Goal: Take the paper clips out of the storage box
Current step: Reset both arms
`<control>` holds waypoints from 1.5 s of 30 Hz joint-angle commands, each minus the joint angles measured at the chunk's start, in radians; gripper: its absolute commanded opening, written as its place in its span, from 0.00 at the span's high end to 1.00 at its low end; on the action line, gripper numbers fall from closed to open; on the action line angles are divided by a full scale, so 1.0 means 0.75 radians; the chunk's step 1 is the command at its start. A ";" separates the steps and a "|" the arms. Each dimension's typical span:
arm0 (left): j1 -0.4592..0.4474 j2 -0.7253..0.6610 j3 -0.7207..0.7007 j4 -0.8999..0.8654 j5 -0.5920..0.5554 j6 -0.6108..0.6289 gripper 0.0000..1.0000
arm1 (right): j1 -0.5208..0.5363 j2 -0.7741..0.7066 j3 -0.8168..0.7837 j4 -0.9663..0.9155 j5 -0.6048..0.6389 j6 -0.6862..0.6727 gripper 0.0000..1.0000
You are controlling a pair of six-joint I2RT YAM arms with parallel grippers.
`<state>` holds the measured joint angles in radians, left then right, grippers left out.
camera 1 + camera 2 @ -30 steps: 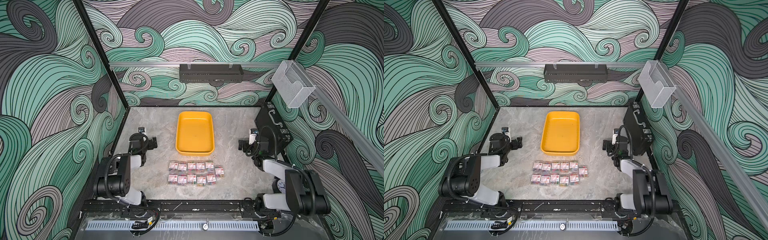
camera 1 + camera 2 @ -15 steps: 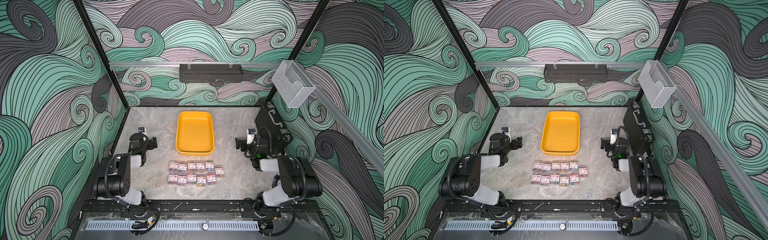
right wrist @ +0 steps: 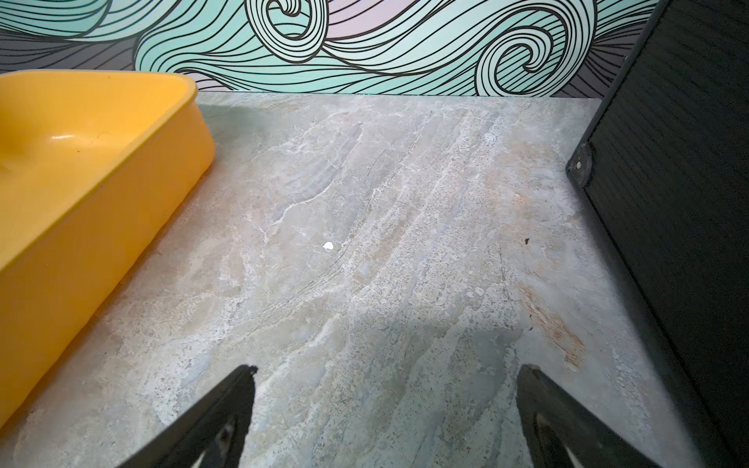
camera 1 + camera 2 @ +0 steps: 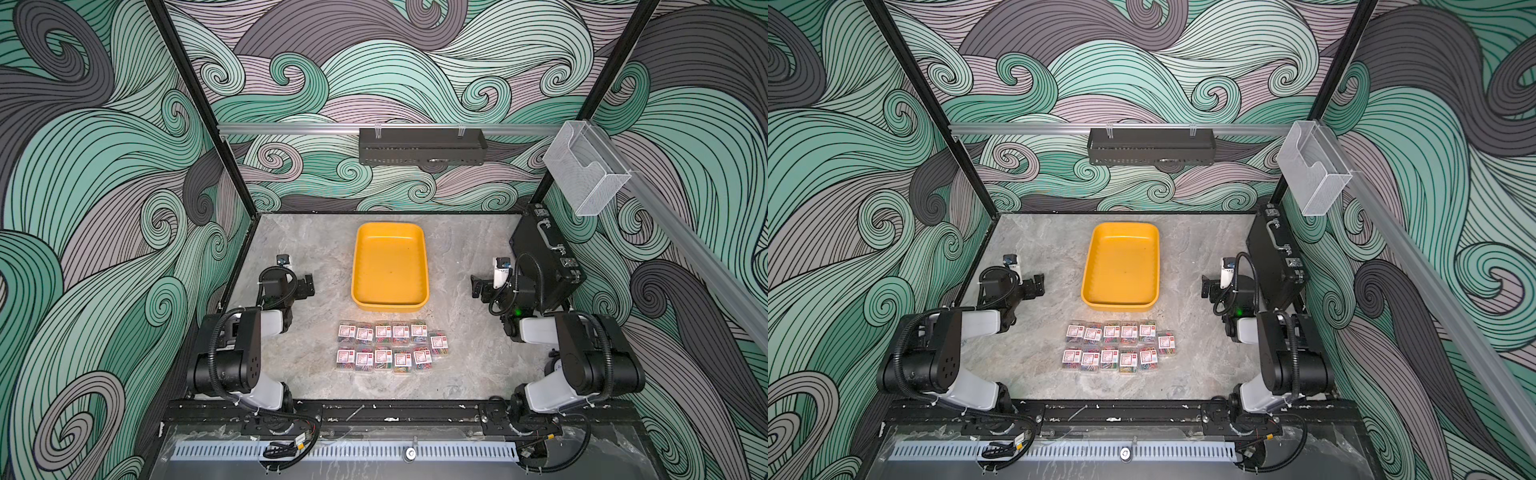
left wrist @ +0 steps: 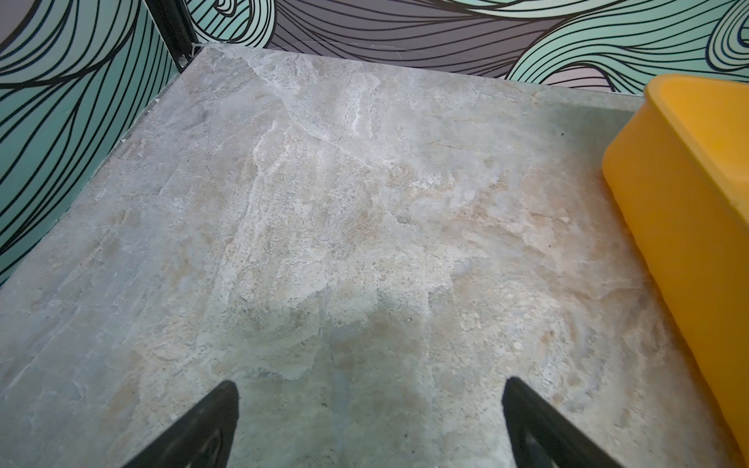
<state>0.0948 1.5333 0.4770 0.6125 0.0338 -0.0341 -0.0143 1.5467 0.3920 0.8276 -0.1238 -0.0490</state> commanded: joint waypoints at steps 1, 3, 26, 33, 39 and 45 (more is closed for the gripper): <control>-0.008 -0.018 0.040 -0.013 -0.008 -0.001 0.01 | 0.006 -0.020 0.003 0.045 0.008 -0.008 0.01; -0.008 -0.014 0.047 -0.021 -0.009 -0.003 0.01 | 0.007 -0.019 0.003 0.046 0.009 -0.006 0.01; -0.009 -0.022 0.035 -0.006 -0.009 -0.003 0.01 | 0.007 -0.017 0.009 0.036 0.056 0.010 0.01; 0.021 -0.037 -0.023 0.079 0.355 0.126 0.01 | 0.072 -0.029 -0.030 0.094 0.451 0.078 0.01; 0.022 -0.040 -0.027 0.087 0.356 0.124 0.01 | 0.076 -0.025 -0.019 0.082 0.441 0.070 0.01; 0.023 -0.044 -0.027 0.082 0.356 0.123 0.01 | 0.083 -0.006 0.006 0.053 0.419 0.051 0.01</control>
<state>0.1047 1.5238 0.4595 0.6445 0.2726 0.0387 0.0406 1.5421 0.3798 0.8539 0.1772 -0.0078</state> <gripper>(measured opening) 0.988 0.993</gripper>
